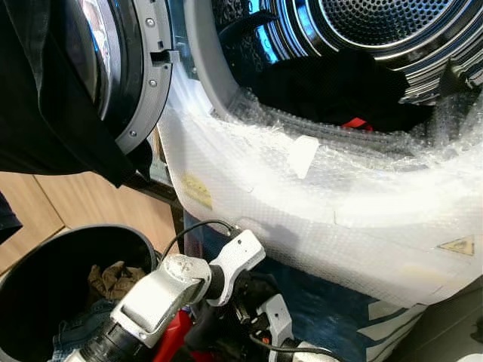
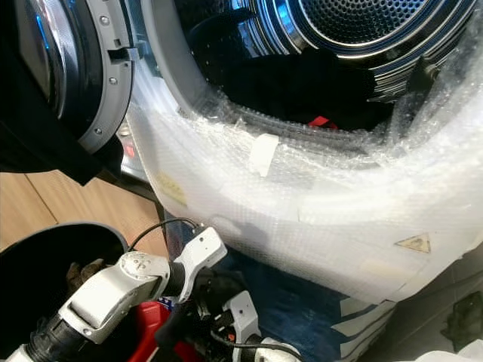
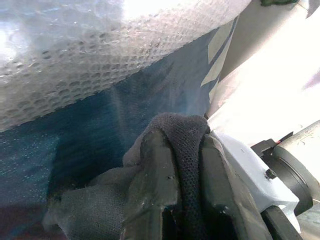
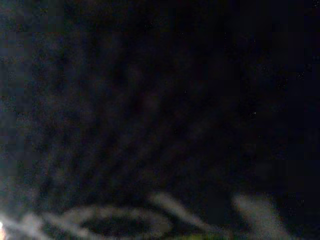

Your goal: Clothes washing

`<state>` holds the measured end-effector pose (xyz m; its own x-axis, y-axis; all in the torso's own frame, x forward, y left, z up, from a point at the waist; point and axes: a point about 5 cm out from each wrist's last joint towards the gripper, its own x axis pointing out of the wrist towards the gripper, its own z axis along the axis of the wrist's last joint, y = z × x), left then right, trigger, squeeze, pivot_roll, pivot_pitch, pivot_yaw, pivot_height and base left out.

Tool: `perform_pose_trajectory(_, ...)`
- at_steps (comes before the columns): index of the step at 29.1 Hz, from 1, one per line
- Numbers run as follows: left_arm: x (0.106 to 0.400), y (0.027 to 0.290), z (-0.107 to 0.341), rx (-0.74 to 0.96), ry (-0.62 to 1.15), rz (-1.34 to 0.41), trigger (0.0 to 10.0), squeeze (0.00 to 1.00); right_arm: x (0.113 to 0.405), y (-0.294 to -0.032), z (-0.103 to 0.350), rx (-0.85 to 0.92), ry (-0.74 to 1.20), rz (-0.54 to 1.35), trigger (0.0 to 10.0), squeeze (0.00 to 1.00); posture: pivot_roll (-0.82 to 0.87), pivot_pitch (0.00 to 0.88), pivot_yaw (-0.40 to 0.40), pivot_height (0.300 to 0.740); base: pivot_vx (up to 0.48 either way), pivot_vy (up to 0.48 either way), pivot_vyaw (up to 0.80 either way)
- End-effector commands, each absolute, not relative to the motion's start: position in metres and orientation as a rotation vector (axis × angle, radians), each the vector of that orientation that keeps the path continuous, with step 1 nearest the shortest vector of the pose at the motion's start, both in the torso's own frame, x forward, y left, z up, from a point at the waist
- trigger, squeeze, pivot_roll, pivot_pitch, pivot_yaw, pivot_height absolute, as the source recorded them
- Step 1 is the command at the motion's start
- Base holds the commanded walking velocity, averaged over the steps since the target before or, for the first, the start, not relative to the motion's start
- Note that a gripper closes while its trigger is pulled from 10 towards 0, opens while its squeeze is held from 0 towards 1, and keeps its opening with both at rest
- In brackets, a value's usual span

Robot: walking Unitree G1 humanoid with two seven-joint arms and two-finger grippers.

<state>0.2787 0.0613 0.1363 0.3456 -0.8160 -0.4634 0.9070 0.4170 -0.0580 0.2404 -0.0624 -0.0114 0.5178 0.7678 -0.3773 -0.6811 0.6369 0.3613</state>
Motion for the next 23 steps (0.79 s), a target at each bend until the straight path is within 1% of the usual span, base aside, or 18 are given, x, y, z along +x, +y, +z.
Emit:
perform_pose_trajectory(1,0.279,0.055,0.158,0.215,0.371,-1.166,0.0,0.00,0.239,-0.058,-0.015,0.174,0.565,0.875,10.0,0.00,0.03,0.011,0.035,0.740,0.000,0.000,0.00)
perform_pose_trajectory(7,0.281,0.060,0.160,0.223,0.365,-1.155,0.0,0.00,0.241,-0.050,-0.013,0.161,0.559,0.887,10.0,0.00,0.04,0.000,0.035,0.740,0.000,0.000,0.00)
perform_pose_trajectory(12,0.281,0.058,0.161,0.204,0.361,-1.154,0.0,0.00,0.245,-0.048,-0.013,0.150,0.546,0.845,10.0,0.00,0.03,0.000,0.035,0.740,0.000,0.000,0.00)
perform_pose_trajectory(18,0.280,0.056,0.160,0.208,0.363,-1.165,0.0,0.00,0.249,-0.046,-0.011,0.182,0.522,0.790,10.0,0.00,0.03,0.000,0.039,0.740,0.000,0.000,0.00)
perform_pose_trajectory(19,0.281,0.055,0.162,0.205,0.360,-1.167,0.0,0.00,0.250,-0.046,-0.010,0.192,0.513,0.779,6.9,0.00,0.03,0.000,0.040,0.740,0.000,0.000,0.00)
perform_pose_trajectory(20,0.281,0.054,0.163,0.200,0.356,-1.166,0.0,0.00,0.251,-0.046,-0.010,0.197,0.503,0.765,1.5,0.00,0.03,0.000,0.041,0.740,0.000,0.000,0.00)
perform_pose_trajectory(21,0.282,0.054,0.164,0.195,0.352,-1.166,0.0,0.00,0.251,-0.046,-0.009,0.202,0.496,0.754,0.0,0.00,0.03,0.000,0.041,0.740,0.000,0.000,0.00)
perform_pose_trajectory(23,0.281,0.052,0.164,0.191,0.349,-1.166,0.0,0.00,0.251,-0.046,-0.009,0.217,0.485,0.759,0.0,0.00,0.02,0.000,0.041,0.740,0.000,0.000,0.00)
